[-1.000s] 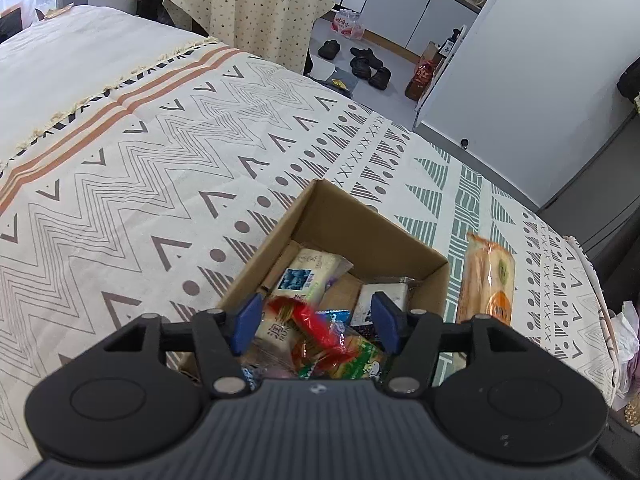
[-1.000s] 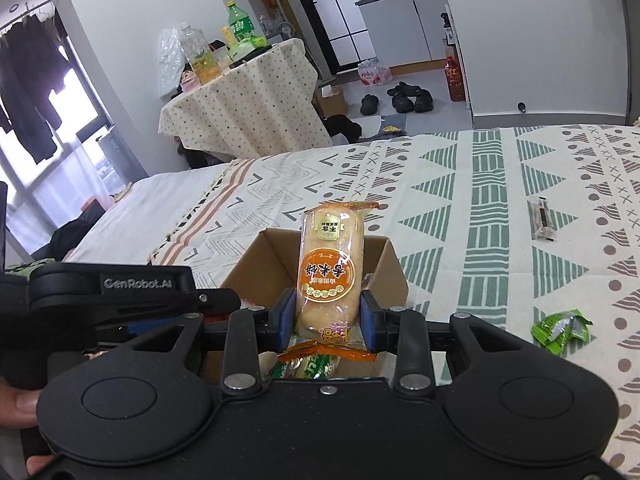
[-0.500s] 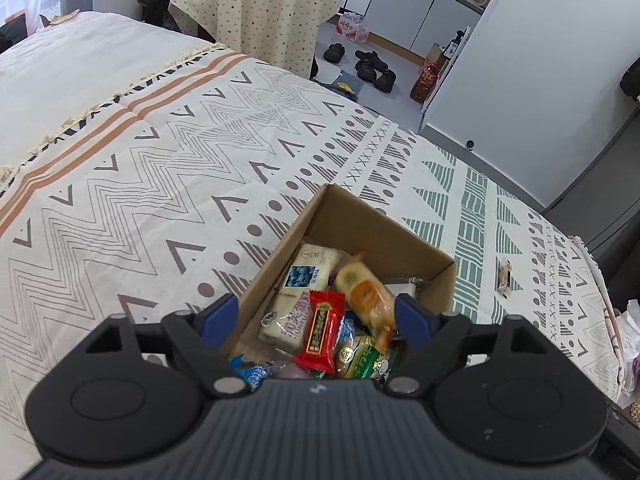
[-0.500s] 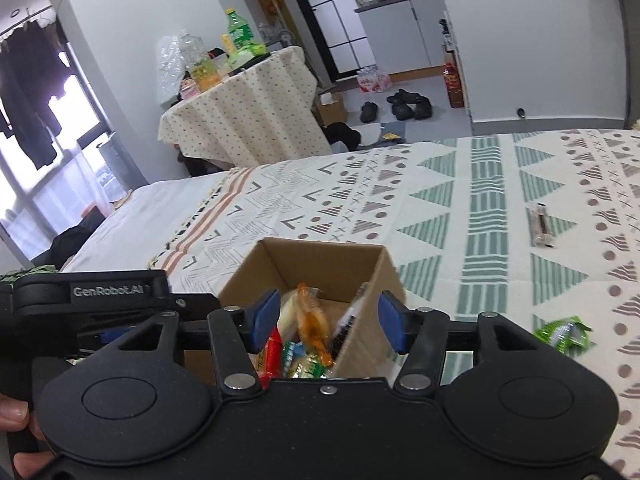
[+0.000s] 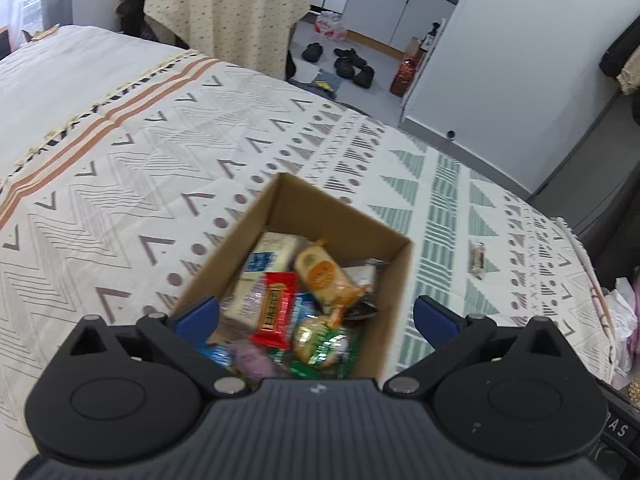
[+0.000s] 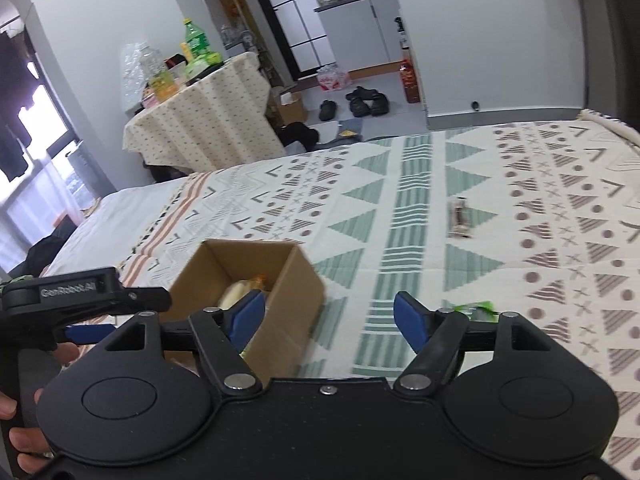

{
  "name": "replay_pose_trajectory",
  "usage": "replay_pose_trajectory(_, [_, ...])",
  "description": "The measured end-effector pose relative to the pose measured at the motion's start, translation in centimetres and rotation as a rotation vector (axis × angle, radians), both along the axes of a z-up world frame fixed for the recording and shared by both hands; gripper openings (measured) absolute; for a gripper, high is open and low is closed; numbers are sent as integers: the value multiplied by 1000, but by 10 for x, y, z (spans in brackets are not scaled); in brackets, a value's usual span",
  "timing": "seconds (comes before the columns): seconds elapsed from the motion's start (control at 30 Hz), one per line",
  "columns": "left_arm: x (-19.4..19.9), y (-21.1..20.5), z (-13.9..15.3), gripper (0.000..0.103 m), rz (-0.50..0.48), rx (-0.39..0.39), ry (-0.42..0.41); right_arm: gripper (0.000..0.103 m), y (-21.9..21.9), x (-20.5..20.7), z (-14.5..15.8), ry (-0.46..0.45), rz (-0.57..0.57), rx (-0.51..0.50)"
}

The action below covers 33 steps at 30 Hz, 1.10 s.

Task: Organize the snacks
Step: 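Open the left tool over the box while the right tool releases the orange cake inside, then move both open tools back from the box toward the last two snacks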

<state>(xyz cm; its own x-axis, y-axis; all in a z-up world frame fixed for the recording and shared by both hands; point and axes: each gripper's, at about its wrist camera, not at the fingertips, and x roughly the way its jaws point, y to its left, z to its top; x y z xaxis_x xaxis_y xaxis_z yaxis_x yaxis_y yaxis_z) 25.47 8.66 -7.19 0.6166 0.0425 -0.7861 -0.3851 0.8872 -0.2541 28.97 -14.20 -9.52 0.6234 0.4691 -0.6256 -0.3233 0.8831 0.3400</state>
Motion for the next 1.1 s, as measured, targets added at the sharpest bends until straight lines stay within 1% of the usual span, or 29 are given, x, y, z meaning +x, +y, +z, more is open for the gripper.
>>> replay_pose_trajectory(0.17, [3,-19,2,103,-30,-8,-12,74,-23,0,-1,11,-22,-15])
replay_pose_trajectory(0.3, [5,-36,5,103,-58,13,-29,82,-37,0,-1,11,-31,-24])
replay_pose_trajectory(0.37, [7,-43,6,103,-72,5,-35,83,-45,-1,-2,10,-37,-28])
replay_pose_trajectory(0.5, [13,-59,6,103,-105,13,-33,84,-56,-2,-10,27,-38,-43])
replay_pose_trajectory(0.6, [17,-71,4,103,-124,21,-19,86,-66,0,-17,52,-72,-54])
replay_pose_trajectory(0.7, [22,-82,1,103,-136,51,1,89,-76,4,-22,67,-102,-51])
replay_pose_trajectory(0.77, [26,-89,-1,103,-155,43,3,89,-80,7,-26,72,-114,-46])
replay_pose_trajectory(0.87, [33,-100,-5,103,-180,53,4,91,-85,11,-33,86,-117,-26])
replay_pose_trajectory(0.93, [39,-105,-7,103,-195,50,2,94,-86,14,-38,92,-118,-18])
replay_pose_trajectory(1.1, [56,-116,-14,103,-216,56,-1,96,-88,25,-54,117,-144,-19])
